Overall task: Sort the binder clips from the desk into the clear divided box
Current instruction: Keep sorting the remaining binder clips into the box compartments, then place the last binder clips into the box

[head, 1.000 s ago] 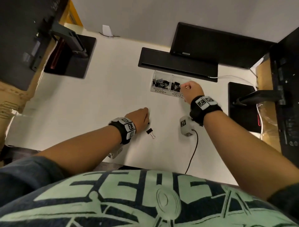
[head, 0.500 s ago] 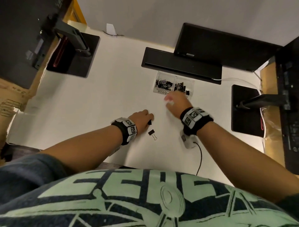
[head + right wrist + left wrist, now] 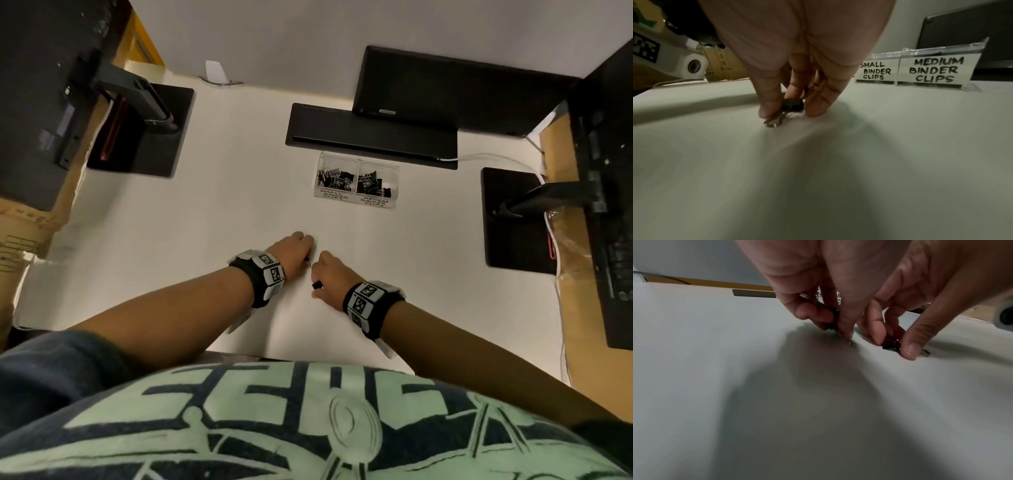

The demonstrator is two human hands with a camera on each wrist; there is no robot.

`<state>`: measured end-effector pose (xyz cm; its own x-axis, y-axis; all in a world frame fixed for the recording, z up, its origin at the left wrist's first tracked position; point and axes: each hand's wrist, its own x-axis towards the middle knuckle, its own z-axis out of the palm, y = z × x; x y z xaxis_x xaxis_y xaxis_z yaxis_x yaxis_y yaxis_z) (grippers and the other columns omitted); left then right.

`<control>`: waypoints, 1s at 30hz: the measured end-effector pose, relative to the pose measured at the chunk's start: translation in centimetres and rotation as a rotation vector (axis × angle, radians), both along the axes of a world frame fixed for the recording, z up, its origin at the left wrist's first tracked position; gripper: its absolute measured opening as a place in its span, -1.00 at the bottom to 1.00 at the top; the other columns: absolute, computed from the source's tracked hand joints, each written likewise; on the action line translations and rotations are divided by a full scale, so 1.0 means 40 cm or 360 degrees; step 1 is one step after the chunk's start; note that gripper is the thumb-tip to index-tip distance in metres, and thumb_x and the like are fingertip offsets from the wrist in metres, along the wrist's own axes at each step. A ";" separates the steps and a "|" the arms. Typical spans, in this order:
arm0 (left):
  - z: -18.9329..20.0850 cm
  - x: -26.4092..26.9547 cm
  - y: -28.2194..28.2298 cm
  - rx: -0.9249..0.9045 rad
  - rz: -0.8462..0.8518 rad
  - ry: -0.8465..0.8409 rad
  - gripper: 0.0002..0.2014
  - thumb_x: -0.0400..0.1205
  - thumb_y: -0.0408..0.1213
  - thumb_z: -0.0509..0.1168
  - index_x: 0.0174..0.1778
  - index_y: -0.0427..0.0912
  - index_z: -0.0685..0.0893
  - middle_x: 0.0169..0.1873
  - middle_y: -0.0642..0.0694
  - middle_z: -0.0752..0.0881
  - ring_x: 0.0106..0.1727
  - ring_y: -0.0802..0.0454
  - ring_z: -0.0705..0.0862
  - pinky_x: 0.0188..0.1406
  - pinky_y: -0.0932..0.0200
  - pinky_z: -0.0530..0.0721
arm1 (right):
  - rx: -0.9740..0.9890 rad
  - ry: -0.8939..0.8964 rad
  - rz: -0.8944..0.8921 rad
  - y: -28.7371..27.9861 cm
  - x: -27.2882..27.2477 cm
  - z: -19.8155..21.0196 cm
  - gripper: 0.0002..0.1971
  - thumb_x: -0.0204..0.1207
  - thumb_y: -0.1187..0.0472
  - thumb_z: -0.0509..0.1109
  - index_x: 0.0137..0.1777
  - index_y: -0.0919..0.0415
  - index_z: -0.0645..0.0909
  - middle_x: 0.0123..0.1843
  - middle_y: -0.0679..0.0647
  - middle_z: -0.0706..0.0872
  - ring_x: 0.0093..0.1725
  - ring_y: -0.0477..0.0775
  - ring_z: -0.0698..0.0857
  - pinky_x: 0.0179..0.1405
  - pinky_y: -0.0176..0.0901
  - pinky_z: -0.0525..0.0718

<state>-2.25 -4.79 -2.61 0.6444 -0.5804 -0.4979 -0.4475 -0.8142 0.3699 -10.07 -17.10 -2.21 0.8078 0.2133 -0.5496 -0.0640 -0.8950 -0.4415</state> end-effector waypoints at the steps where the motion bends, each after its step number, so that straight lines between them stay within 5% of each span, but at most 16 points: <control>1: 0.000 0.000 -0.001 -0.0007 0.0008 -0.0009 -0.81 0.59 -0.35 0.23 0.08 -0.34 0.49 0.09 -0.31 0.54 0.00 -0.29 0.64 -0.01 -0.10 0.64 | 0.0009 0.0001 -0.0039 -0.003 -0.002 -0.001 -0.72 0.52 0.22 0.43 0.15 0.33 0.55 0.23 0.20 0.46 0.17 0.22 0.56 0.16 0.11 0.62; 6: 0.028 0.024 -0.037 -0.0174 0.0166 -0.0007 -0.79 0.60 -0.32 0.25 0.13 -0.25 0.56 0.15 -0.23 0.55 0.04 -0.24 0.66 0.03 0.07 0.61 | 0.0037 -0.0015 -0.0228 -0.058 -0.008 0.004 -0.78 0.53 0.22 0.38 0.11 0.31 0.53 0.19 0.20 0.54 0.11 0.23 0.61 0.05 -0.06 0.56; 14: 0.131 0.147 -0.222 -0.0576 0.0493 0.0007 -0.86 0.64 -0.32 0.25 0.08 -0.24 0.62 0.09 -0.18 0.71 0.01 -0.06 0.65 -0.04 0.20 0.51 | 0.0148 -0.0215 -0.1174 -0.275 0.063 0.029 -0.89 0.44 0.27 0.45 -0.06 0.25 0.70 0.09 0.20 0.70 0.01 0.09 0.66 -0.07 -0.24 0.51; 18: 0.156 0.187 -0.312 -0.0598 0.0558 0.0025 -0.96 0.62 -0.28 0.27 -0.04 -0.11 0.59 0.00 -0.15 0.73 0.03 -0.12 0.69 -0.05 0.15 0.58 | 0.0362 -0.0389 -0.1494 -0.356 0.136 0.088 -0.92 0.46 0.31 0.45 -0.05 0.20 0.68 -0.22 -0.05 0.66 -0.17 0.08 0.66 0.06 0.05 0.74; 20: 0.161 0.197 -0.351 -0.0598 0.0561 0.0028 -0.95 0.63 -0.31 0.26 -0.09 -0.07 0.53 -0.04 -0.16 0.71 0.03 -0.14 0.70 -0.08 0.15 0.58 | 0.0401 -0.0418 -0.1530 -0.383 0.177 0.117 -0.90 0.46 0.35 0.44 -0.05 0.20 0.68 -0.27 -0.07 0.64 -0.17 0.14 0.70 0.08 0.13 0.75; 24: 0.149 0.208 -0.411 -0.0571 0.0635 0.0104 -0.91 0.63 -0.27 0.29 0.02 -0.11 0.54 -0.12 -0.10 0.63 -0.11 -0.07 0.63 -0.18 0.19 0.51 | 0.0376 -0.0515 -0.1499 -0.407 0.247 0.154 -0.82 0.46 0.40 0.40 0.00 0.16 0.70 -0.05 0.11 0.74 0.00 0.16 0.77 0.14 0.08 0.74; 27: 0.141 0.214 -0.423 -0.0565 0.0604 0.0100 -0.65 0.61 -0.24 0.34 0.31 -0.14 0.53 0.07 -0.13 0.70 0.03 -0.07 0.68 -0.08 0.19 0.57 | 0.0281 -0.0562 -0.1374 -0.402 0.282 0.161 -0.78 0.48 0.40 0.38 0.05 0.14 0.69 0.02 0.08 0.75 0.05 0.10 0.76 0.15 0.01 0.74; 30: 0.143 0.225 -0.407 -0.0694 0.0601 0.0081 -0.60 0.60 -0.29 0.35 0.37 -0.12 0.52 0.22 -0.09 0.67 0.17 -0.04 0.69 0.12 0.14 0.64 | 0.0208 -0.0528 -0.1274 -0.384 0.303 0.157 -0.76 0.50 0.39 0.37 0.10 0.13 0.68 0.12 0.09 0.75 0.12 0.06 0.72 0.17 -0.09 0.70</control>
